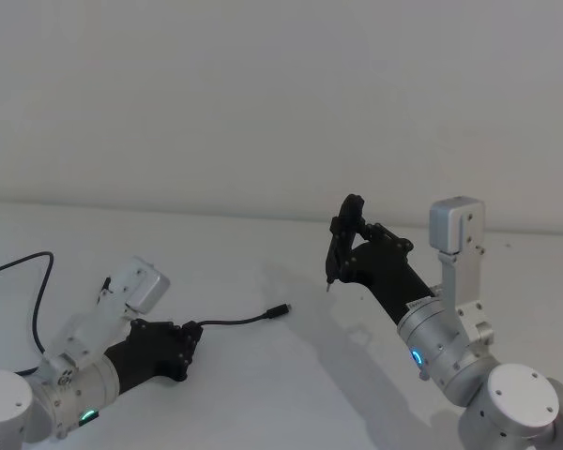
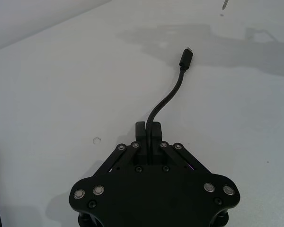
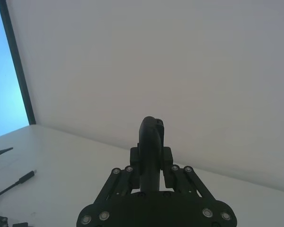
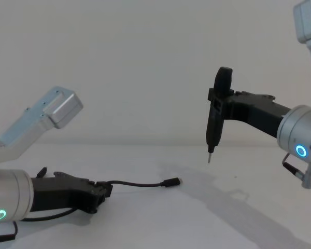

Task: Pick up the data cable with the one hand.

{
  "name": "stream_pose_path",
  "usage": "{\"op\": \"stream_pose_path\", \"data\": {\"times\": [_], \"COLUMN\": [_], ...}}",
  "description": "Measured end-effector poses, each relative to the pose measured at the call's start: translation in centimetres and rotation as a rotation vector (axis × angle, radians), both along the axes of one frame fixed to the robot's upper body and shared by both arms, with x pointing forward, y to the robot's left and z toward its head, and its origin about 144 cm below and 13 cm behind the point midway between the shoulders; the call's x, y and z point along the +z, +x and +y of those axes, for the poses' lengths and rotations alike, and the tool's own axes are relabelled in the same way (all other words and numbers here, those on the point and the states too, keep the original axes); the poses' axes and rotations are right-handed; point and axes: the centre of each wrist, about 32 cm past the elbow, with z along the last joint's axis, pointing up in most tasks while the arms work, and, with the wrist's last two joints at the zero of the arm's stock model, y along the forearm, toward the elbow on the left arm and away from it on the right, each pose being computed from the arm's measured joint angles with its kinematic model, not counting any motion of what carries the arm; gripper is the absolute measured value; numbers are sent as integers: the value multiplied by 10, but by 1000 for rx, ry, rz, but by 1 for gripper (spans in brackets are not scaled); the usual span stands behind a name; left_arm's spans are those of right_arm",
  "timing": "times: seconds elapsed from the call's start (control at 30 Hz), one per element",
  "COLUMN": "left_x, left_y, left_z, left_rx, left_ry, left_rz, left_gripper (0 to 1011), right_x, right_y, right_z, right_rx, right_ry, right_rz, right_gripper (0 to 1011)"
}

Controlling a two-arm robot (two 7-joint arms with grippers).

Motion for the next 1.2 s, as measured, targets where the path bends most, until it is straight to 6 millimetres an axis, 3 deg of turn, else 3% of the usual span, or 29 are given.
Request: {"op": "stream_pose_path", "data": {"times": [1.2], "left_x": [1], "left_y": [0], "left_z": [0], "left_rx": [-4], "left_ry": [1], "left_rz": [-3], "left_gripper": [61], "right_x": [-13], "right_y": [11], "right_z": [17], "right_rx": [53], "right_ry": [-19], "right_rz": [57], "right_gripper": [274]}}
